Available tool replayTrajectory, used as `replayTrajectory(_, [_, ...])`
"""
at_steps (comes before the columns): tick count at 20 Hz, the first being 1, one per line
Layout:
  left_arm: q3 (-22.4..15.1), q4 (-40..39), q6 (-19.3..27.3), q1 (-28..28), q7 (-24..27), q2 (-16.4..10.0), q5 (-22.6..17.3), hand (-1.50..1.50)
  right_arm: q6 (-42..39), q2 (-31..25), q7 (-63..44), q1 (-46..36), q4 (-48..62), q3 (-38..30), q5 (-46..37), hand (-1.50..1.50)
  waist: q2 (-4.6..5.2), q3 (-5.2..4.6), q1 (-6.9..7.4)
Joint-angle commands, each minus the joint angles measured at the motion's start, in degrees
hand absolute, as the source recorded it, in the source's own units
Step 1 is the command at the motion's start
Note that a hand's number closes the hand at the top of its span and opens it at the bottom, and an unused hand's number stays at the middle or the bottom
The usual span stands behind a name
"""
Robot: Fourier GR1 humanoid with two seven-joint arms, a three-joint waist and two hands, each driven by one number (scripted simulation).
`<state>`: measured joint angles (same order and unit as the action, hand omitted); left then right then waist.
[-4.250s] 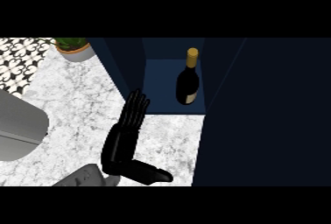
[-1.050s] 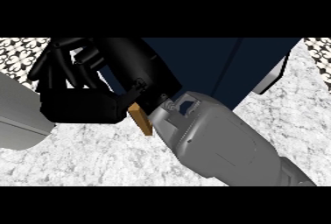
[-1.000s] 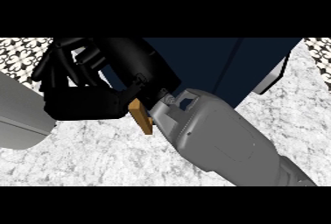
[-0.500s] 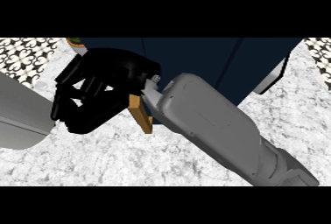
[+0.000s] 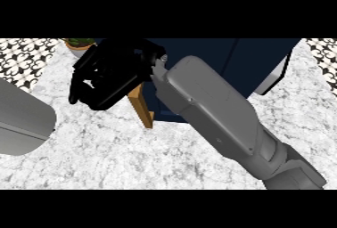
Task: Pick up the wine, place it into the cabinet and close the cabinet
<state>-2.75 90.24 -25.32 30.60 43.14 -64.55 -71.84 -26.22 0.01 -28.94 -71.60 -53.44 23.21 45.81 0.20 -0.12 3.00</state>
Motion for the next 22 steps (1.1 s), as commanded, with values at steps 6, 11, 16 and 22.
replayTrajectory(6, [3.5, -1.7, -4.9, -2.3, -1.8, 2.1, 0.0, -1.50, -7.4, 0.0, 7.4, -0.9, 13.0, -3.7, 0.9, 1.50, 0.36, 0.06, -1.00])
replayTrajectory(11, [5.0, -3.0, -5.7, -3.1, -3.3, 2.1, 0.3, -1.50, -7.3, -3.6, 10.8, -3.6, 17.1, -6.3, -0.8, 1.50, 0.74, 0.01, -0.64])
replayTrajectory(16, [4.8, -1.8, -2.8, -2.5, -3.5, 3.8, 2.1, -1.50, -0.6, -7.5, 15.5, -2.3, 15.3, -7.5, -5.0, 1.50, 0.49, -0.04, -2.02])
replayTrajectory(22, [5.4, 0.0, -2.5, -3.1, -5.0, 3.0, 2.6, -1.50, 0.5, -8.6, 18.8, -0.8, 15.3, -8.3, -6.6, 1.50, 0.98, -0.01, -2.07])
